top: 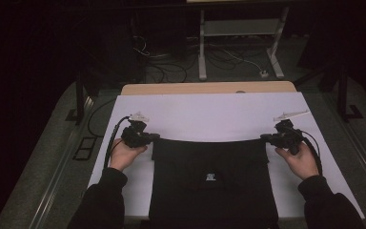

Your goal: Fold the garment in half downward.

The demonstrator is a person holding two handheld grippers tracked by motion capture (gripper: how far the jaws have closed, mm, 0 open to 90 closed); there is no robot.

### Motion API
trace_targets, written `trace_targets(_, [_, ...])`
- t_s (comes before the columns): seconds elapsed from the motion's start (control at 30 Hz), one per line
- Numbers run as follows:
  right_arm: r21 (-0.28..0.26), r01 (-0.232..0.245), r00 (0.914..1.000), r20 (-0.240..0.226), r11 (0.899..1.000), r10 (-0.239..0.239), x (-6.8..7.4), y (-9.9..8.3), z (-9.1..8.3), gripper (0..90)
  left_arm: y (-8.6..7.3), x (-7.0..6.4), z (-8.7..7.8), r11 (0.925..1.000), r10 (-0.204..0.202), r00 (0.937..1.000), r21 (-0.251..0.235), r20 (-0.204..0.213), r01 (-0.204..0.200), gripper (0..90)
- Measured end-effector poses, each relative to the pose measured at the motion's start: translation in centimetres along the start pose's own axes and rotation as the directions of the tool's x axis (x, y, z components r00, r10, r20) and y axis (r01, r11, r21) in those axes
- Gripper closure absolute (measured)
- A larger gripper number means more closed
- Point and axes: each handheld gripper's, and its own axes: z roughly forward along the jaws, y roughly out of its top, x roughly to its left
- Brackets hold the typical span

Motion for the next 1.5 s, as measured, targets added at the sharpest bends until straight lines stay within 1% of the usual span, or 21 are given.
trace_targets(0.07, [-0.018,-0.015,0.9999,-0.001,1.0,0.015,-0.4,0.5,-0.3,86.8,0.3,0.4,0.0,0.9998,-0.017,0.9998,-0.01,-0.005,0.017,87.1])
trace_targets(0.13, [-0.028,-0.018,0.9998,-0.002,0.999,0.017,-0.8,0.9,-0.5,86.8,0.6,0.8,0.2,0.9989,-0.045,0.999,-0.016,-0.008,0.045,87.1])
trace_targets(0.2, [-0.029,-0.027,0.9996,-0.004,0.999,0.027,-1.2,1.4,-0.6,86.9,0.9,1.1,0.3,0.9989,-0.047,0.9987,-0.005,-0.019,0.047,87.1])
trace_targets(0.27, [-0.024,-0.031,0.9995,0.001,0.999,0.031,-1.4,1.8,-0.5,87.1,1.2,1.2,0.2,0.9987,-0.05,0.9985,-0.008,-0.023,0.05,87.1])
trace_targets(0.37, [-0.015,-0.023,0.9996,0.014,1.0,0.023,-1.3,2.6,-0.4,87.2,2.2,1.2,-0.3,0.9993,-0.037,0.9986,-0.01,-0.037,0.037,87.1])
trace_targets(0.47, [-0.005,-0.014,0.9995,0.028,1.0,0.014,-1.4,3.6,-0.4,87.1,3.1,1.2,-0.7,0.9997,-0.024,0.9982,0.0,-0.055,0.024,87.0])
trace_targets(0.53, [-0.009,-0.022,0.9993,0.03,1.0,0.022,-1.4,4.1,-0.6,87.1,3.6,1.2,-0.8,0.9998,-0.021,0.9973,0.002,-0.07,0.021,87.0])
trace_targets(0.57, [-0.012,-0.023,0.9992,0.032,1.0,0.023,-1.5,4.3,-0.6,87.1,3.9,1.3,-0.8,0.9997,-0.008,0.9969,0.022,-0.079,0.009,87.0])
trace_targets(0.6, [-0.014,-0.021,0.9992,0.033,1.0,0.022,-1.5,4.6,-0.6,87.1,4.0,1.3,-0.8,0.9997,-0.007,0.9965,0.024,-0.083,0.009,87.0])
trace_targets(0.73, [-0.015,-0.028,0.9987,0.043,1.0,0.028,-1.7,5.4,-0.5,87.1,4.6,1.7,-0.7,0.9992,-0.033,0.995,0.018,-0.094,0.035,87.0])
trace_targets(0.87, [-0.015,-0.033,0.9979,0.055,0.999,0.033,-1.9,6.0,-0.3,87.1,5.3,2.0,-0.4,0.9989,-0.035,0.9936,0.027,-0.107,0.038,87.0])
trace_targets(0.9, [-0.013,-0.031,0.9977,0.06,0.999,0.032,-2.0,6.1,-0.3,87.1,5.5,2.1,-0.3,0.9988,-0.04,0.9933,0.022,-0.108,0.043,87.0])
trace_targets(0.97, [-0.02,-0.041,0.9968,0.067,0.999,0.043,-2.1,6.3,-0.2,87.1,5.8,2.3,-0.2,0.9986,-0.045,0.9925,0.024,-0.114,0.048,87.0])
trace_targets(1.03, [-0.029,-0.048,0.9958,0.077,0.998,0.05,-2.2,6.4,0.2,87.1,5.9,2.6,0.2,0.998,-0.052,0.9914,0.029,-0.12,0.056,87.0])
trace_targets(1.13, [-0.028,-0.069,0.9933,0.091,0.997,0.072,-2.5,6.7,1.1,87.1,5.9,3.0,0.8,0.9964,-0.072,0.9898,0.036,-0.123,0.076,87.0])
trace_targets(1.23, [-0.02,-0.073,0.9921,0.101,0.997,0.075,-2.6,7.1,1.8,87.1,6.0,3.4,1.1,0.9955,-0.083,0.9884,0.035,-0.127,0.088,87.0])
trace_targets(1.3, [-0.021,-0.071,0.9913,0.11,0.997,0.073,-2.7,7.5,1.9,87.1,6.1,3.6,1.2,0.9958,-0.08,0.9881,0.032,-0.131,0.085,87.0])
trace_targets(1.33, [-0.022,-0.069,0.9912,0.111,0.997,0.071,-2.7,7.7,1.9,87.1,6.2,3.6,1.2,0.9971,-0.065,0.9885,0.031,-0.137,0.07,87.0])
trace_targets(1.37, [-0.029,-0.075,0.9905,0.113,0.997,0.078,-2.6,7.9,1.9,87.1,6.3,3.7,1.2,0.9976,-0.058,0.9887,0.03,-0.138,0.063,87.0])
trace_targets(1.4, [-0.027,-0.072,0.9906,0.115,0.997,0.075,-2.7,8.0,1.8,87.1,6.4,3.8,1.1,0.998,-0.053,0.9891,0.028,-0.137,0.057,87.0])
trace_targets(1.5, [-0.031,-0.066,0.9893,0.128,0.997,0.069,-2.6,8.5,1.8,87.1,6.6,3.9,0.9,0.9981,-0.059,0.9887,0.008,-0.137,0.061,87.1])
